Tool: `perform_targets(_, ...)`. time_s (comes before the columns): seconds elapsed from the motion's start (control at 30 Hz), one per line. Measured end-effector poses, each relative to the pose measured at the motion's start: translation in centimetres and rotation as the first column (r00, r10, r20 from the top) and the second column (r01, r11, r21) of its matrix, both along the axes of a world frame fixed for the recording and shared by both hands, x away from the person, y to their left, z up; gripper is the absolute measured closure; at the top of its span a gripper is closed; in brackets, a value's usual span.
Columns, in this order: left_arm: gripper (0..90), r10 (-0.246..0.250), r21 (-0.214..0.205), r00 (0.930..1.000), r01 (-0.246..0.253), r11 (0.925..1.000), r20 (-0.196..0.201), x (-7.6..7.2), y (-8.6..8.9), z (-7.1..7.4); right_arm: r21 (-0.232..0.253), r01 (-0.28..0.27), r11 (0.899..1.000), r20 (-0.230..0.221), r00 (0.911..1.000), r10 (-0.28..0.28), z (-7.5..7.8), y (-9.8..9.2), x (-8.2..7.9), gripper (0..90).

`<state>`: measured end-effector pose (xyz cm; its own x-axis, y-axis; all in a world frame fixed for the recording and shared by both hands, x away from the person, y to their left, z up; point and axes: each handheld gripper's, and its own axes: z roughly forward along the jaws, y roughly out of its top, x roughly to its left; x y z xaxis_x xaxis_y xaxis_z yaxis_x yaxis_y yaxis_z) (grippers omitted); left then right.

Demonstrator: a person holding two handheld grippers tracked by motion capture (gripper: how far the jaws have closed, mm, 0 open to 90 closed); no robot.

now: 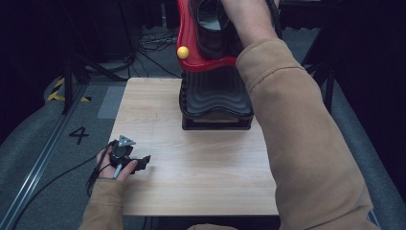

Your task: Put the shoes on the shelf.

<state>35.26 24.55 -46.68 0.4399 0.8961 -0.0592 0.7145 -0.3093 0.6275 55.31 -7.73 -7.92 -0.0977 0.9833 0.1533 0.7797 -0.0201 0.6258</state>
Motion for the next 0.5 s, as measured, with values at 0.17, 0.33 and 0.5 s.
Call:
perform_targets(0.17,18.0,0.008,-0.006,0.9999,-0.008,0.9999,0.013,0.0,-0.2,0.0,0.02,-0.028,0.999,0.022,0.9994,0.027,1.1,-1.1,-1.1,56.3)
perform_targets(0.33,18.0,0.004,0.006,1.0,-0.004,1.0,0.007,-0.1,-0.2,0.3,0.028,-0.133,0.991,0.076,0.9885,0.131,2.7,-3.3,-3.3,52.0)
perform_targets(0.5,18.0,0.008,0.007,0.9998,-0.008,0.9999,0.02,-0.1,-0.4,0.3,0.027,-0.216,0.976,0.109,0.9713,0.211,3.4,-5.4,-5.3,50.0)
